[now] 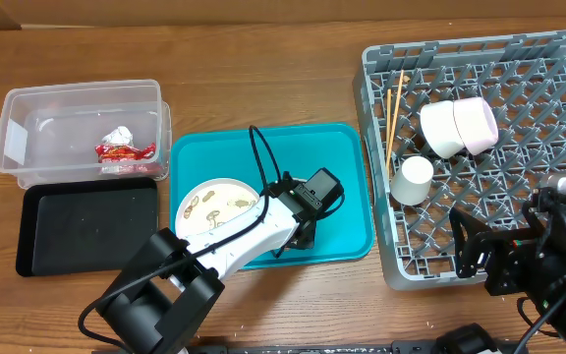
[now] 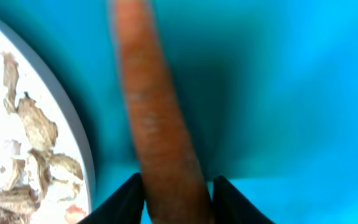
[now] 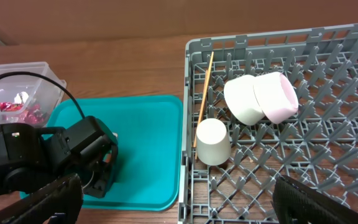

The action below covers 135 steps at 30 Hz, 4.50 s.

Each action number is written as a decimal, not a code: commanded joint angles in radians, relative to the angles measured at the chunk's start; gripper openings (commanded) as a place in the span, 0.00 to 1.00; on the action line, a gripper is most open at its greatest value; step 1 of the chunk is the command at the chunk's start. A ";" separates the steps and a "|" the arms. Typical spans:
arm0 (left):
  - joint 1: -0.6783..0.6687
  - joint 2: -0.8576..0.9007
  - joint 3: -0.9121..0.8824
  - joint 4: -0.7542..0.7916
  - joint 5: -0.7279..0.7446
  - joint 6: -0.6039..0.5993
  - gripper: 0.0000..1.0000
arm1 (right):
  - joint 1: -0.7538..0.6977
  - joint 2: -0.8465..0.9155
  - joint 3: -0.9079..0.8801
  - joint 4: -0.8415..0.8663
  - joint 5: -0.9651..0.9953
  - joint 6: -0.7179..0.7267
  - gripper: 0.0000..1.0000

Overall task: Sort waste into correct bins and load items into the dishwasher
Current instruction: 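Reach the left gripper to the carrot and grasp it, then carry the carrot to the black tray and release it, then return the left gripper to the white plate and grip its rim, then lift the plate and move it over the black tray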

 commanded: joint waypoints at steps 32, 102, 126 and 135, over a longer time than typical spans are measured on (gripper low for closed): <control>0.554 -0.211 0.401 -0.793 -0.262 -0.104 0.05 | -0.002 -0.004 0.000 0.005 0.007 -0.004 1.00; 0.081 0.036 -0.029 -0.266 -0.011 0.162 0.04 | -0.002 -0.004 0.000 0.005 0.007 -0.004 1.00; 0.081 0.032 0.143 -0.164 0.017 0.150 0.04 | -0.002 -0.004 0.000 0.005 0.007 -0.004 1.00; 0.080 0.032 0.339 -0.284 -0.036 0.137 0.04 | -0.002 -0.004 0.000 0.005 0.007 -0.004 1.00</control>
